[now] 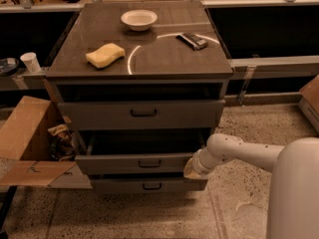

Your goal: Close middle drawer

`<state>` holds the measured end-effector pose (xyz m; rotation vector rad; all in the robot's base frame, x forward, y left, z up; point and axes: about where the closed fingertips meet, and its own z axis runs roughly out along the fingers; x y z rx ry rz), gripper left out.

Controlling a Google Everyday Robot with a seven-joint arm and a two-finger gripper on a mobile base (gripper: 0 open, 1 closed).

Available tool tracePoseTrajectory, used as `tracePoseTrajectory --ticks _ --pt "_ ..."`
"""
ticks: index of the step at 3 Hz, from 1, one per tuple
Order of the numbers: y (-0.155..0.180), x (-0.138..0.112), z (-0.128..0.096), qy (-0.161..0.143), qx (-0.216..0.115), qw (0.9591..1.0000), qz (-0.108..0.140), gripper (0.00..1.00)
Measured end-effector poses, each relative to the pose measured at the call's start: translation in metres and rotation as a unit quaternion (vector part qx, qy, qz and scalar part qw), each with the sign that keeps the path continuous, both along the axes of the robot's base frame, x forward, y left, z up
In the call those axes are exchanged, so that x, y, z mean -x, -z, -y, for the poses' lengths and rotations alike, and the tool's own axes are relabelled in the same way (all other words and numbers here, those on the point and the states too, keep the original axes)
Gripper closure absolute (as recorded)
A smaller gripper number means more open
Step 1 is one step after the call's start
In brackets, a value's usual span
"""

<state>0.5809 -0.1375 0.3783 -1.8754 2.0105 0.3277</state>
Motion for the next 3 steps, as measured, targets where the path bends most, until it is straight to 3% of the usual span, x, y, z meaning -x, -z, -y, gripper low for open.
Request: tracePoseTrajectory --ticks 3 --pt "0.0094 -0.0048 0.0079 -0.007 -0.001 0.9999 0.011 0.27"
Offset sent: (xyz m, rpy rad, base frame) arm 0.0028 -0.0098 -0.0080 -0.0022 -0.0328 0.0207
